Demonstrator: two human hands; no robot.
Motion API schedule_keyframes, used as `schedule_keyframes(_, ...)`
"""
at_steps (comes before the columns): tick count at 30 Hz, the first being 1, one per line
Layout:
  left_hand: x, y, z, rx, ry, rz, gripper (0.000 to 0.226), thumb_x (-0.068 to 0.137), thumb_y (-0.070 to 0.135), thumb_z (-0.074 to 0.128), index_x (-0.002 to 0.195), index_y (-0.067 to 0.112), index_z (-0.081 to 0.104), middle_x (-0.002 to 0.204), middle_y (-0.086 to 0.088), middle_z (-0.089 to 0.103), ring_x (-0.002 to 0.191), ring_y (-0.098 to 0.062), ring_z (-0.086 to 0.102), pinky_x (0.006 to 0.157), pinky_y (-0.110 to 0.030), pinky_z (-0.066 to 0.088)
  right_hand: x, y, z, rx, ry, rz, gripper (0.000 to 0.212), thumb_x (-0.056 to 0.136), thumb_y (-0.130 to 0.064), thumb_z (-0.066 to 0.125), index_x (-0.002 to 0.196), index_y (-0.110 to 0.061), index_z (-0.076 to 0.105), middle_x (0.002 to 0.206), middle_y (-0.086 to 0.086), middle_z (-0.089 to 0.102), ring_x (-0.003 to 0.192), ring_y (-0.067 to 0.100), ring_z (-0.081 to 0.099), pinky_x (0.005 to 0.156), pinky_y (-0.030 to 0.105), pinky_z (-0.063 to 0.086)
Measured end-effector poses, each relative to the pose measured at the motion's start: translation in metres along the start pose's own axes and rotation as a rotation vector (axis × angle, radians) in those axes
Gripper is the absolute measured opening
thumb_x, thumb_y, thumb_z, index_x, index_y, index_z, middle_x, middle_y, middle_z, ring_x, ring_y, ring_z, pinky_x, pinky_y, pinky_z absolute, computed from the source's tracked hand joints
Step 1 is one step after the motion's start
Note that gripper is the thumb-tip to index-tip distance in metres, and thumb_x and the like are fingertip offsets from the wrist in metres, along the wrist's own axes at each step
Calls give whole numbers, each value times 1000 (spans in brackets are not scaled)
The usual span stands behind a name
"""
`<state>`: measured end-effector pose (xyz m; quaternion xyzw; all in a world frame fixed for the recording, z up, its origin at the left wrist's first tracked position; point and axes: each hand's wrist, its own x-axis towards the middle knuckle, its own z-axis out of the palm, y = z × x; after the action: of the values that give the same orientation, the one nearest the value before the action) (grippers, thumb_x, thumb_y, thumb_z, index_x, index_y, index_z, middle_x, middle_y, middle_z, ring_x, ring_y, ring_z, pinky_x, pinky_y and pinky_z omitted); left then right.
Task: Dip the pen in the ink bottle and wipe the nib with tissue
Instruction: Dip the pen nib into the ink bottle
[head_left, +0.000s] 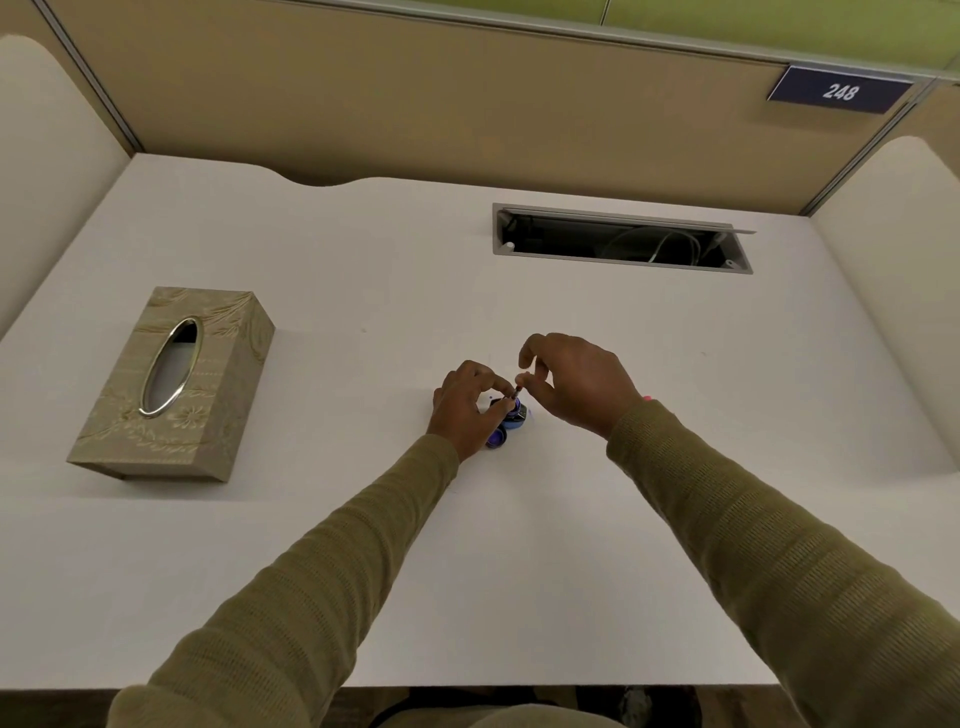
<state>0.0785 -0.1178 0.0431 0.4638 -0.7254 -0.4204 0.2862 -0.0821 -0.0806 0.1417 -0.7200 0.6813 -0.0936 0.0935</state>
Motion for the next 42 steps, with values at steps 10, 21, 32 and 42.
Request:
schedule_keyframes(10, -2, 2, -1, -19, 11, 14, 19, 81, 25, 69, 85, 41, 60, 102, 6, 57, 103, -16, 52, 97, -51, 42, 3, 0, 1, -14, 8, 37, 21, 94, -40, 59, 92, -19, 64, 88, -4, 66, 83, 17, 60, 67, 32, 46)
schedule_keyframes(21, 0, 1, 1, -8, 12, 10, 10, 80, 27, 68, 86, 34, 65, 102, 2, 59, 105, -18, 54, 97, -52, 42, 0, 1, 1, -9, 14, 8, 15, 94, -34, 60, 93, -20, 65, 89, -3, 66, 84, 19, 60, 67, 33, 47)
schedule_keyframes(32, 1, -1, 0, 23, 8, -8, 14, 82, 21, 72, 87, 33, 65, 104, 3, 59, 106, -17, 53, 98, -48, 40, 0, 1, 3, 0, 18, 13, 13, 94, -31, 58, 94, -21, 65, 89, -4, 66, 85, 19, 60, 67, 31, 44)
schedule_keyframes(42, 1, -1, 1, 59, -3, -7, 15, 84, 22, 71, 87, 34, 63, 105, 3, 58, 104, -16, 51, 96, -42, 38, -2, 3, 4, 14, -3, 16, 10, 93, -28, 58, 101, -24, 63, 89, -7, 66, 85, 17, 60, 68, 30, 45)
